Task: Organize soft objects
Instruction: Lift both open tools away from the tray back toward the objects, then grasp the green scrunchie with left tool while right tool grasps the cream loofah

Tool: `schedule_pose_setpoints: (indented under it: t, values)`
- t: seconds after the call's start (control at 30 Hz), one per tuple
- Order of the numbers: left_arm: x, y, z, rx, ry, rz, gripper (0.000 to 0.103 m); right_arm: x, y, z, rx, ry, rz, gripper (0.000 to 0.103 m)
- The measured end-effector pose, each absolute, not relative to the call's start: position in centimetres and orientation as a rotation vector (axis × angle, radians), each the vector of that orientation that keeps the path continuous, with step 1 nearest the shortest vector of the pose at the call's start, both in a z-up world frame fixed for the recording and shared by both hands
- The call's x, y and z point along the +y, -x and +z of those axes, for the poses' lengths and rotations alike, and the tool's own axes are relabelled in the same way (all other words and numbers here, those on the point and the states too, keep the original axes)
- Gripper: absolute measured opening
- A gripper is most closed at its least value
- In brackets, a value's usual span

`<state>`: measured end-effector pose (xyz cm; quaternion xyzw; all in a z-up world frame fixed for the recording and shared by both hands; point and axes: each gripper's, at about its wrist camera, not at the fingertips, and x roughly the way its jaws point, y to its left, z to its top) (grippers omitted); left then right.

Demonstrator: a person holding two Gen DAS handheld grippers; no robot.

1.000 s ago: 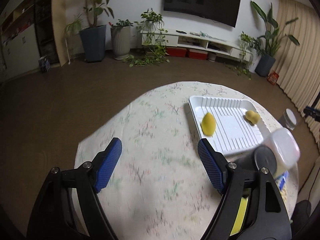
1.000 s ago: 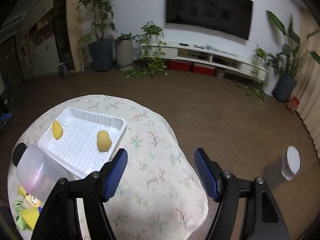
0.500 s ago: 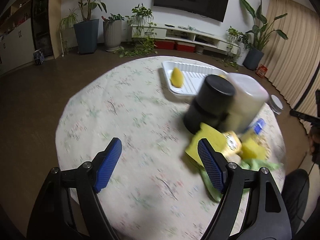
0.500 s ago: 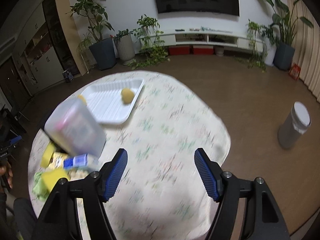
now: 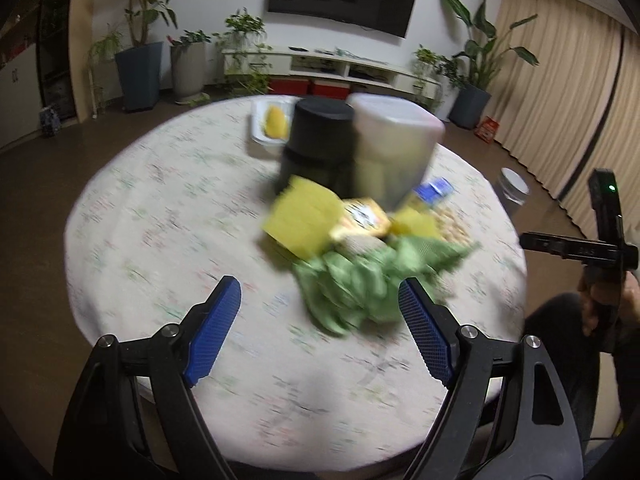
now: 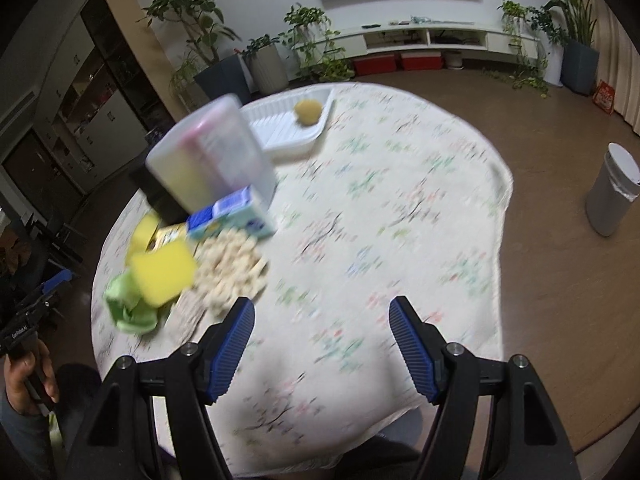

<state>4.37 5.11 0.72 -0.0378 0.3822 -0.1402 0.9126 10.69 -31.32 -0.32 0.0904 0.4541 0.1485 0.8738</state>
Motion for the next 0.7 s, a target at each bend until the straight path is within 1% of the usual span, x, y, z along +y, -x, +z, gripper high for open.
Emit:
schedule_pose_setpoints:
  t: [0.03, 0.1, 0.17, 0.2, 0.23, 0.3, 0.37, 0.4, 0.7]
  values:
    - [4.6, -4.1, 0.3, 0.79, 0.081, -0.3, 0.081, -30.9, -10.4, -0.5, 0.951, -0.187, 0.314, 0.073]
    - [3.7, -3.5, -0.4, 0.799, 0.09, -0.324, 0.081, -29.9, -9.8, -0.7, 0.954, -0.18, 0.325, 0.078]
    - [3.2, -3.1, -1.0, 0.806, 0.111, -0.341, 0.083, -28.9, -9.3, -0.7, 0.947, -0.177, 0.34, 0.082]
    - [3.1, -2.9, -1.3, 0.808, 0.132, -0.351, 0.092, -28.4, -9.1, -0.8, 0.947, -0.173, 0.348, 0.082]
    - [3.0, -2.8, -1.7, 0.81, 0.161, -0.362, 0.103, -28.0, -9.0, -0.8, 0.948, -0.167, 0.355, 0.085]
    - [2.9, -2.7, -2.1, 0.809, 0.196, -0.362, 0.103, -27.2, -8.6, -0.9, 0.944, -0.151, 0.37, 0.091]
    - [2.7, -3.0, -2.4, 0.815, 0.197, -0.345, 0.103, -26.3, -8.5, -0.9, 0.937, -0.134, 0.387, 0.1]
    - [2.7, -3.2, -2.3, 0.813, 0.194, -0.337, 0.103, -25.8, -8.5, -0.9, 0.931, -0.122, 0.39, 0.102]
    - [1.0, -5.6, -2.0, 0.807, 0.117, -0.305, 0.103, -23.8, -10.1, -0.4, 0.91, -0.048, 0.351, 0.103]
